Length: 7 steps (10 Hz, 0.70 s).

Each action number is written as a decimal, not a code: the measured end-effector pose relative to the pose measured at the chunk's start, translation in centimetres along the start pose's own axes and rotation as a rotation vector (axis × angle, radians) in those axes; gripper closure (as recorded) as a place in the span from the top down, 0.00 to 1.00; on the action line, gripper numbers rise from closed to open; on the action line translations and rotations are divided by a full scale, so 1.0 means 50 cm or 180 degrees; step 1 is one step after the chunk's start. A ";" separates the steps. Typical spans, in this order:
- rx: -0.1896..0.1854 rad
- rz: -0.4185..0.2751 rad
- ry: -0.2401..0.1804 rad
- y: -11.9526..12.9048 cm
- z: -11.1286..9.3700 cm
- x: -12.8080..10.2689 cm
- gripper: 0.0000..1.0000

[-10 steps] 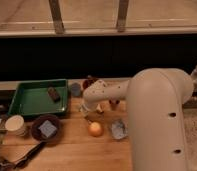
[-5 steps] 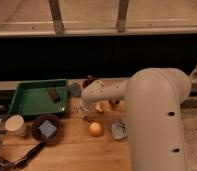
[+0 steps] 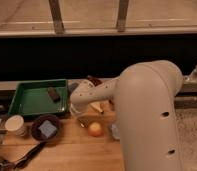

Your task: Place fork in table surface

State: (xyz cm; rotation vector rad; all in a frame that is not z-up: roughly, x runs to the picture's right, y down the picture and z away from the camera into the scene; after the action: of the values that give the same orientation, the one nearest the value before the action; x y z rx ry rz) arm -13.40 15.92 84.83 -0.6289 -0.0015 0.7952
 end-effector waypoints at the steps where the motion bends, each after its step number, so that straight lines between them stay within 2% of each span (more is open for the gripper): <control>1: 0.0043 -0.0090 -0.0017 0.019 -0.014 -0.018 0.71; 3: 0.0065 -0.0117 -0.0038 0.015 -0.019 -0.020 0.80; 4: 0.0087 -0.0091 -0.0056 0.002 -0.022 -0.016 0.80; 6: 0.0194 0.0111 -0.0116 -0.046 -0.042 0.016 0.80; 7: 0.0257 0.0259 -0.0187 -0.076 -0.064 0.040 0.80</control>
State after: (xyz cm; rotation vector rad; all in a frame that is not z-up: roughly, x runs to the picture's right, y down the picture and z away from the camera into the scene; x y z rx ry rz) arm -8.71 13.56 83.77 -0.5315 0.0025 0.8879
